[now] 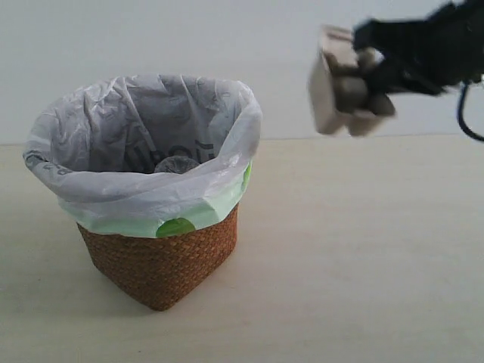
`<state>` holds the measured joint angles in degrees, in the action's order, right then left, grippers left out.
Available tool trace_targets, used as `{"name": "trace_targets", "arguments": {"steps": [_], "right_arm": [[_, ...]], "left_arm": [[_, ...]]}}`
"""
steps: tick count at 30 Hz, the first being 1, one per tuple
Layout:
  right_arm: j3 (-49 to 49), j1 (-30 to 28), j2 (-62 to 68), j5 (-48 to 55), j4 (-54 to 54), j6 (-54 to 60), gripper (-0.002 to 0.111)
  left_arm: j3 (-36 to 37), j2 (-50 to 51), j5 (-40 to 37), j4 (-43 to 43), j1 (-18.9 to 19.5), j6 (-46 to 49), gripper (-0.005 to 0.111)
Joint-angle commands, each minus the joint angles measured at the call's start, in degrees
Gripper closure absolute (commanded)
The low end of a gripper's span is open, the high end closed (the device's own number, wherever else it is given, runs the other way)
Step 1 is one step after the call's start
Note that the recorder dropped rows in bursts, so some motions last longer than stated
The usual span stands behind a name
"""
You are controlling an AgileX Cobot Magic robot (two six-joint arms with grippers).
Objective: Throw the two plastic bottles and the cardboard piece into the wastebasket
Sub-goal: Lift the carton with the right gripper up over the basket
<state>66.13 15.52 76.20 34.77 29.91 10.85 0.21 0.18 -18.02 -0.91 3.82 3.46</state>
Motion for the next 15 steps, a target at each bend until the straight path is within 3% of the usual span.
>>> {"name": "trace_targets", "arguments": {"steps": [1, 5, 11, 15], "right_arm": [[10.83, 7.57, -0.73, 1.72, 10.48, 5.35, 0.108], [13.27, 8.15, -0.73, 3.19, 5.74, 3.41, 0.108], [7.88, 1.99, 0.06, 7.86, -29.91, -21.05, 0.108], [5.82, -3.99, 0.06, 11.57, -39.60, -26.08, 0.108]], "left_arm": [[-0.21, -0.18, 0.44, -0.12, -0.41, -0.50, -0.001], [-0.21, -0.18, 0.44, -0.12, -0.41, -0.50, -0.001], [-0.21, -0.18, 0.44, -0.12, -0.41, -0.50, -0.001], [-0.21, -0.18, 0.44, -0.12, -0.41, -0.50, -0.001]]}}
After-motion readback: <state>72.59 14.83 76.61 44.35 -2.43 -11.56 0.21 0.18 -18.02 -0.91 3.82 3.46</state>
